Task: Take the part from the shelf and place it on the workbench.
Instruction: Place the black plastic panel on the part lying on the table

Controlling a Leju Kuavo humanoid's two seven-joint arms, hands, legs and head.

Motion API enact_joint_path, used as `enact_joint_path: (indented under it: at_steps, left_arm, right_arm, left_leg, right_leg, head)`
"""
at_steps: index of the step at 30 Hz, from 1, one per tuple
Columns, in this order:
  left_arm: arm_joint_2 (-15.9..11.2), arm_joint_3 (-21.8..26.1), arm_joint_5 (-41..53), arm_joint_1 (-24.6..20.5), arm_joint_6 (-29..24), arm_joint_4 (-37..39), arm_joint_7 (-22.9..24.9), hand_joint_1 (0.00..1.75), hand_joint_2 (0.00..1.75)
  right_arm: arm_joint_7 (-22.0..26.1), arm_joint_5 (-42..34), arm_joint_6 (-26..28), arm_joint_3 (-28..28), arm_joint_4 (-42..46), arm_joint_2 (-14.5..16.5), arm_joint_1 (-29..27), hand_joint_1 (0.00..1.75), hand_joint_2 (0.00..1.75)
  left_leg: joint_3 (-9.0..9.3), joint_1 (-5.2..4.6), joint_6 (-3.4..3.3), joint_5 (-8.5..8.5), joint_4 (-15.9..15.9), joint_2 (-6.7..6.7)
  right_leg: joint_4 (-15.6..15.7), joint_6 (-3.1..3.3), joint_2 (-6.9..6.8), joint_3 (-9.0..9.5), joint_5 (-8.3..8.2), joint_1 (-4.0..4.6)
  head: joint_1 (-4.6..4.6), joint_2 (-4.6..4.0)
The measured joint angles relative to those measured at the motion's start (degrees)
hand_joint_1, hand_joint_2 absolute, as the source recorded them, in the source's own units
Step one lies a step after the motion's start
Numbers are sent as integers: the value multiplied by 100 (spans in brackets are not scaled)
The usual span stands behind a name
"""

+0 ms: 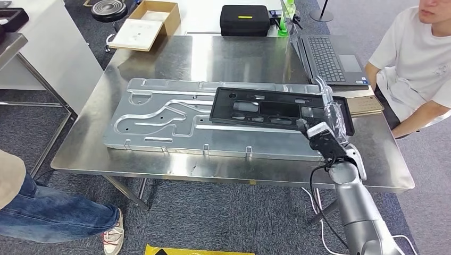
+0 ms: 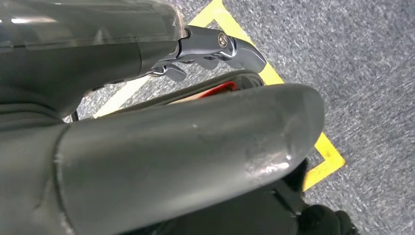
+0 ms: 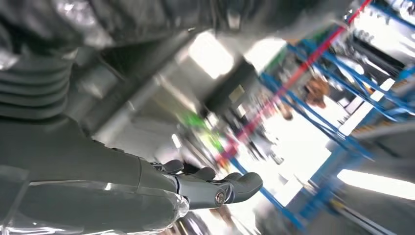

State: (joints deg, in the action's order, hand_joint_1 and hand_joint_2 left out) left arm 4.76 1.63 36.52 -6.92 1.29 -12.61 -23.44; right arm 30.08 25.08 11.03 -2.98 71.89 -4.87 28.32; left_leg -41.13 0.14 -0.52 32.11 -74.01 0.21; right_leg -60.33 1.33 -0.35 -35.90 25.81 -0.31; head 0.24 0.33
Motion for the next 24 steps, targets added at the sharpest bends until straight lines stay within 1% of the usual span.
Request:
enact_joint_path:
  at_steps: [1, 2, 3, 4, 5, 6, 7, 8, 9, 10, 12, 13, 14, 15, 16, 17, 18, 19, 20, 21, 22, 23, 24]
  left_arm:
    - [0, 5, 17, -1, 0, 0, 6, 0, 0]
    - [0, 11, 34, -8, -1, 0, 14, 0, 0]
    - [0, 18, 47, -23, -1, 0, 21, 0, 0]
    - [1, 25, 61, -38, -2, 0, 26, 0, 0]
    - [3, 30, 71, -50, -2, 0, 29, 0, 0]
    - [6, 33, 79, -57, -1, 0, 29, 0, 0]
    - [10, 36, 90, -56, 0, 0, 30, 0, 0]
    - [17, 39, 103, -53, 1, 0, 32, 0, 0]
    - [23, 42, 115, -51, 2, 0, 36, 0, 0]
    - [31, 45, 126, -53, 2, 0, 40, 0, 0]
    - [46, 57, 148, -60, 2, 0, 48, 0, 0]
    - [54, 67, 156, -60, 2, 0, 52, 0, 0]
    - [59, 77, 164, -57, 3, 0, 56, 0, 0]
    - [62, 85, 171, -52, 4, 0, 60, 0, 0]
    - [67, 91, 175, -48, 5, 0, 63, 0, 0]
    - [72, 94, 179, -46, 6, 0, 64, 0, 0]
    - [77, 97, 181, -50, 5, 0, 64, 0, 0]
    - [81, 102, 182, -57, 5, 0, 64, 0, 0]
    - [84, 107, 182, -61, 4, 0, 65, 0, 0]
    - [85, 111, 182, -60, 4, 0, 66, 0, 0]
    - [86, 117, 183, -53, 4, 0, 66, 0, 0]
    - [86, 124, 184, -42, 4, 0, 67, 0, 0]
    - [86, 129, 185, -35, 4, 0, 68, 0, 0]
  right_arm:
    - [18, 214, 232, -90, 203, 27, -65, 0, 0]
    - [16, 407, 442, -182, 405, 53, -119, 0, 0]
    - [4, 555, 605, -274, 591, 73, -168, 0, 0]
    - [-12, 662, 728, -364, 756, 86, -214, 0, 0]
    - [-24, 734, 819, -445, 884, 97, -259, 0, 0]
    - [-27, 804, 921, -523, 1001, 112, -307, 0, 0]
    - [-27, 881, 1039, -600, 1122, 129, -353, 0, 0]
    - [-26, 964, 1167, -679, 1251, 148, -395, 0, 0]
    - [-33, 1048, 1291, -758, 1387, 166, -427, 0, 0]
    - [-49, 1127, 1391, -832, 1513, 176, -453, 0, 0]
    - [-115, 1270, 1534, -970, 1716, 184, -526, 0, 0]
    - [-149, 1324, 1576, -1034, 1791, 185, -572, 0, 0]
    - [-176, 1364, 1606, -1094, 1857, 189, -615, 0, 0]
    - [-192, 1389, 1629, -1146, 1914, 196, -644, 0, 0]
    - [-200, 1407, 1649, -1189, 1969, 202, -659, 0, 0]
    - [-204, 1419, 1666, -1223, 2023, 208, -664, 0, 0]
    - [-205, 1424, 1678, -1253, 2068, 214, -665, 0, 0]
    - [-206, 1428, 1685, -1281, 2109, 219, -671, 0, 0]
    - [-206, 1429, 1692, -1306, 2143, 224, -681, 0, 0]
    - [-207, 1430, 1699, -1334, 2170, 228, -690, 0, 0]
    - [-208, 1433, 1710, -1360, 2199, 231, -700, 0, 0]
    - [-211, 1438, 1724, -1387, 2222, 235, -705, 0, 0]
    - [-216, 1445, 1743, -1414, 2245, 242, -709, 0, 0]
  left_leg:
    - [150, -13, -36, -199, 317, 15]
    - [341, -37, -78, -381, 714, 72]
    - [510, -69, -114, -510, 1074, 136]
    - [627, -98, -142, -581, 1326, 190]
    - [672, -120, -160, -588, 1441, 219]
    - [677, -131, -170, -592, 1470, 192]
    - [689, -121, -189, -615, 1495, 148]
    - [706, -106, -207, -645, 1532, 106]
    - [723, -89, -231, -677, 1571, 68]
    - [739, -71, -254, -708, 1605, 35]
    - [735, -62, -280, -729, 1617, -42]
    - [731, -61, -285, -730, 1610, -89]
    - [728, -60, -283, -729, 1601, -140]
    - [725, -57, -278, -726, 1590, -190]
    - [724, -54, -268, -719, 1574, -244]
    - [722, -49, -254, -710, 1556, -294]
    - [711, -53, -230, -699, 1533, -342]
    - [696, -54, -200, -693, 1512, -389]
    - [677, -52, -169, -692, 1499, -430]
    - [660, -45, -132, -699, 1498, -473]
    - [644, -37, -95, -708, 1504, -516]
    - [633, -28, -64, -697, 1488, -511]
    - [600, -27, -33, -644, 1418, -456]
  right_leg:
    - [-1, 6, -23, 13, 6, 12]
    - [-1, 8, -40, 28, 13, 19]
    - [-5, 1, -58, 39, 22, 31]
    - [-3, -12, -81, 48, 27, 41]
    - [1, -30, -109, 52, 31, 47]
    - [10, -52, -145, 59, 30, 53]
    - [21, -77, -183, 69, 32, 57]
    - [2, -105, -188, 72, 57, 55]
    - [-91, -133, -162, 41, 136, 52]
    - [-281, -160, -114, -36, 269, 45]
    - [-942, -200, -19, -329, 634, 13]
    - [-1253, -216, -3, -473, 753, -2]
    - [-1432, -229, 5, -557, 781, -18]
    - [-1407, -238, 9, -545, 699, -32]
    - [-1169, -243, 27, -426, 526, -48]
    - [-799, -245, 90, -242, 327, -66]
    - [-441, -244, 196, -64, 193, -78]
    - [-169, -235, 282, 66, 109, -87]
    - [-26, -222, 343, 131, 91, -87]
    - [6, -201, 347, 142, 109, -71]
    - [25, -167, 295, 148, 94, -70]
    - [51, -131, 243, 162, 80, -69]
    - [80, -91, 193, 178, 65, -73]
  head:
    - [0, 0]
    - [0, 0]
    - [0, 0]
    - [0, 0]
    - [0, 0]
    - [0, 0]
    - [0, 0]
    - [1, 0]
    - [1, 0]
    - [2, 0]
    - [3, 0]
    - [3, 0]
    - [3, 0]
    - [3, 0]
    - [2, 0]
    - [2, 0]
    - [2, 0]
    - [1, 0]
    - [1, 0]
    - [1, 0]
    - [0, 0]
    - [1, 0]
    - [-8, 0]
